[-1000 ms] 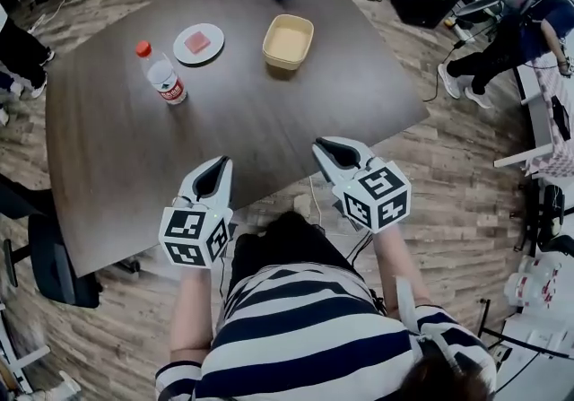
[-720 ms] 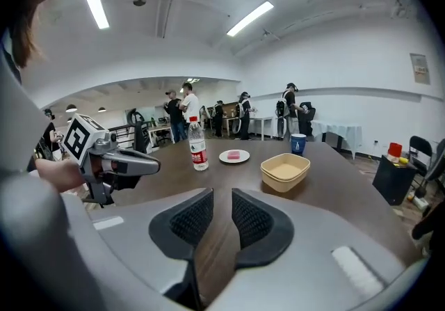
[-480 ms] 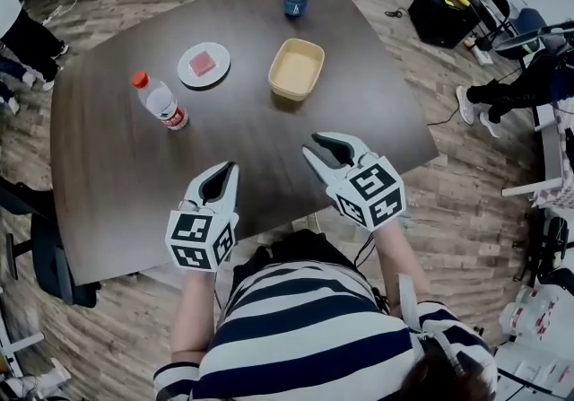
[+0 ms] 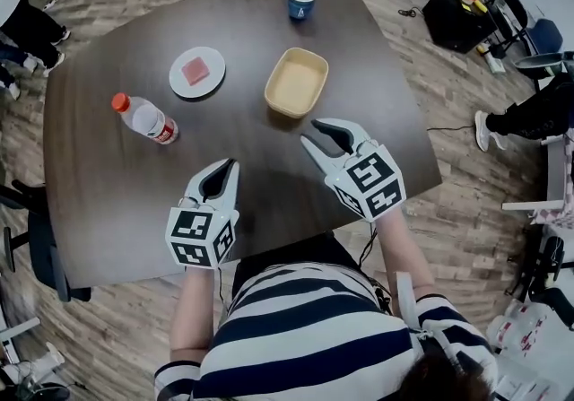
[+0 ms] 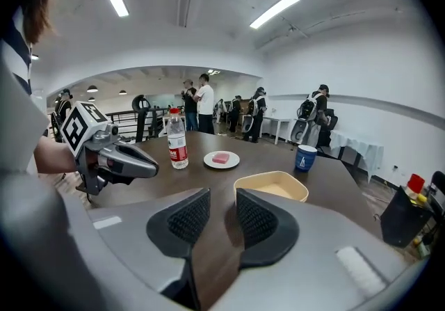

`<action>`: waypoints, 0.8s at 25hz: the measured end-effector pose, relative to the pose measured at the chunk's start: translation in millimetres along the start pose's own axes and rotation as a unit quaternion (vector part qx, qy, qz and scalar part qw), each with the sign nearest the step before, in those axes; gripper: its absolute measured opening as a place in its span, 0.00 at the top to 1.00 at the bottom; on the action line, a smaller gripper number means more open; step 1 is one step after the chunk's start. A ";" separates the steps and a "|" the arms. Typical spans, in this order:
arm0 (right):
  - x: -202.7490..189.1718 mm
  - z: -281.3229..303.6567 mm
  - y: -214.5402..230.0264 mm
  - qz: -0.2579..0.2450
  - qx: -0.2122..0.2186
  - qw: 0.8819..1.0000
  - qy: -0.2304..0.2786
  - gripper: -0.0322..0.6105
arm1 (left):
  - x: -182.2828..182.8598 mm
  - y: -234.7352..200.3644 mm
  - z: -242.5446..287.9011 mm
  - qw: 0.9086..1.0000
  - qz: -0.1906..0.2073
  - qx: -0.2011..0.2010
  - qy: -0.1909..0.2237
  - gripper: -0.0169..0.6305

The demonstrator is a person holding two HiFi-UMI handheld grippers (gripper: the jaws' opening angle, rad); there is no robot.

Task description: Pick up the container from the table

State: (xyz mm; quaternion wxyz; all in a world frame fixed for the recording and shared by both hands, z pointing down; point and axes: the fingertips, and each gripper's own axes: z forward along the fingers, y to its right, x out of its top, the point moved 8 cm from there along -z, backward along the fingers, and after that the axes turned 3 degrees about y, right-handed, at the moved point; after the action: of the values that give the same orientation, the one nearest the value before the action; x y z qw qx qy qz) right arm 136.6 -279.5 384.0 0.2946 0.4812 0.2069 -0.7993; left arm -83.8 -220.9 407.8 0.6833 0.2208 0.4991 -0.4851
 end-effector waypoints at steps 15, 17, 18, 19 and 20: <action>-15.9 87.2 51.9 -0.071 0.058 0.993 -0.072 0.78 | -2.2 -24.7 52.2 0.998 -0.036 0.055 -0.026 0.97; -16.5 94.2 52.7 -0.084 0.065 0.991 -0.083 0.77 | -1.9 -27.2 54.9 0.997 -0.040 0.061 -0.027 0.97; -17.1 97.8 53.3 -0.090 0.067 0.990 -0.088 0.77 | -1.9 -28.9 57.0 0.997 -0.042 0.064 -0.028 0.97; -17.9 101.4 53.8 -0.096 0.070 0.989 -0.093 0.77 | -2.1 -30.7 59.3 0.996 -0.044 0.067 -0.028 0.97; -18.9 105.0 54.3 -0.103 0.073 0.987 -0.097 0.77 | -2.6 -32.4 61.6 0.996 -0.046 0.070 -0.028 0.97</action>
State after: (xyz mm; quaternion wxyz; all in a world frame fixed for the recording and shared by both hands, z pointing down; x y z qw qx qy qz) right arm 111.8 -379.0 445.7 0.1941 0.3975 0.1669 -0.8812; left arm -83.7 -282.2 441.0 0.6564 0.2313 0.4541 -0.5562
